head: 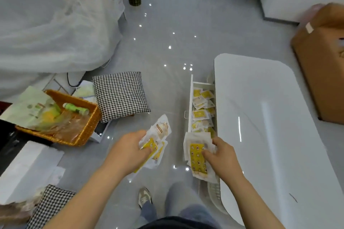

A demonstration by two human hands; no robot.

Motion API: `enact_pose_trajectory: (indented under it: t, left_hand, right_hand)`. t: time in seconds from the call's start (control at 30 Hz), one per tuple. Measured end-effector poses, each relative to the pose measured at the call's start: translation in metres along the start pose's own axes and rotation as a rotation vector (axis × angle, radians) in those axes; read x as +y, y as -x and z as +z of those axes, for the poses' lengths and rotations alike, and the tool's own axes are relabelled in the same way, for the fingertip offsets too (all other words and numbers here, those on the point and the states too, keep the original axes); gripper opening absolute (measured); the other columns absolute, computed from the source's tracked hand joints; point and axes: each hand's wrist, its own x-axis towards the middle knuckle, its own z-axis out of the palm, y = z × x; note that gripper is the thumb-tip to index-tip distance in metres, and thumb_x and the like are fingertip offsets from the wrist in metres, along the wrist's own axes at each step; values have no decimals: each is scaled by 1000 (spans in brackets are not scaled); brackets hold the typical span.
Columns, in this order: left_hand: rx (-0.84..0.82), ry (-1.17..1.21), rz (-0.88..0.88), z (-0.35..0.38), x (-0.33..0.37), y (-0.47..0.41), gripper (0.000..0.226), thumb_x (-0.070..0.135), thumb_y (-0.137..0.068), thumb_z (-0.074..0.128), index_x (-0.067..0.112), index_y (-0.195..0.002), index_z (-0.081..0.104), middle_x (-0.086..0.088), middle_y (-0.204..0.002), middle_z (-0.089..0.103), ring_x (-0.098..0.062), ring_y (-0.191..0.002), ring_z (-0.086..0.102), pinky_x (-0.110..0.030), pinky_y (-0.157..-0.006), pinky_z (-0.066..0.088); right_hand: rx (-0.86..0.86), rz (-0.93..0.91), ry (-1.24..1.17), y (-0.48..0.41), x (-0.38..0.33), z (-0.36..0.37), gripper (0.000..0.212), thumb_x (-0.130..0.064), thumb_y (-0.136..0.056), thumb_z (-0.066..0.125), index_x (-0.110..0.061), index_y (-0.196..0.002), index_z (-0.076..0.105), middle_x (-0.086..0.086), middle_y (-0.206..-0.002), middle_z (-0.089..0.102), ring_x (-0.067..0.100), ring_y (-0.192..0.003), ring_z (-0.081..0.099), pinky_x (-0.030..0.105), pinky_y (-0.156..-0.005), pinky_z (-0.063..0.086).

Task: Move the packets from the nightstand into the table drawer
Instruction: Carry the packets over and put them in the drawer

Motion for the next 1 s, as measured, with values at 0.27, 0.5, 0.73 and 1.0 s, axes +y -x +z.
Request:
enact_pose_trajectory:
  t: [0.27, 0.5, 0.73, 1.0]
  left_hand:
    - [-144, -28, 97, -9, 11, -89, 19, 32, -81, 66, 27, -100, 62, 7, -94, 65, -13, -86, 61, -32, -75, 52]
    - [-228, -116, 198, -10, 53, -187, 15, 29, -79, 67, 22, -92, 64, 7, -85, 66, -7, -76, 61, -29, -69, 53]
    - [-360, -193, 294, 3, 104, -265, 12, 28, -82, 65, 29, -92, 60, 11, -83, 63, -10, -76, 60, -22, -61, 46]
    - [-557, -304, 363, 33, 150, -342, 18, 30, -81, 66, 33, -96, 57, 8, -88, 59, -14, -83, 58, -24, -63, 44]
  right_hand:
    - [111, 167, -46, -40, 4, -2, 16, -13, -86, 62, -24, -91, 52, -15, -74, 53, -2, -65, 52, 8, -48, 37]
    - [205, 310, -168, -113, 16, -18, 15, -11, -86, 61, -21, -93, 52, -11, -77, 54, -2, -66, 50, 8, -47, 36]
    - [294, 467, -272, -153, 35, -49, 21, -7, -84, 59, -21, -99, 53, -7, -79, 55, 1, -69, 51, 16, -54, 37]
    - [420, 669, -353, -168, 49, -56, 25, -6, -84, 57, -14, -107, 63, 4, -96, 66, 15, -77, 57, 16, -58, 39]
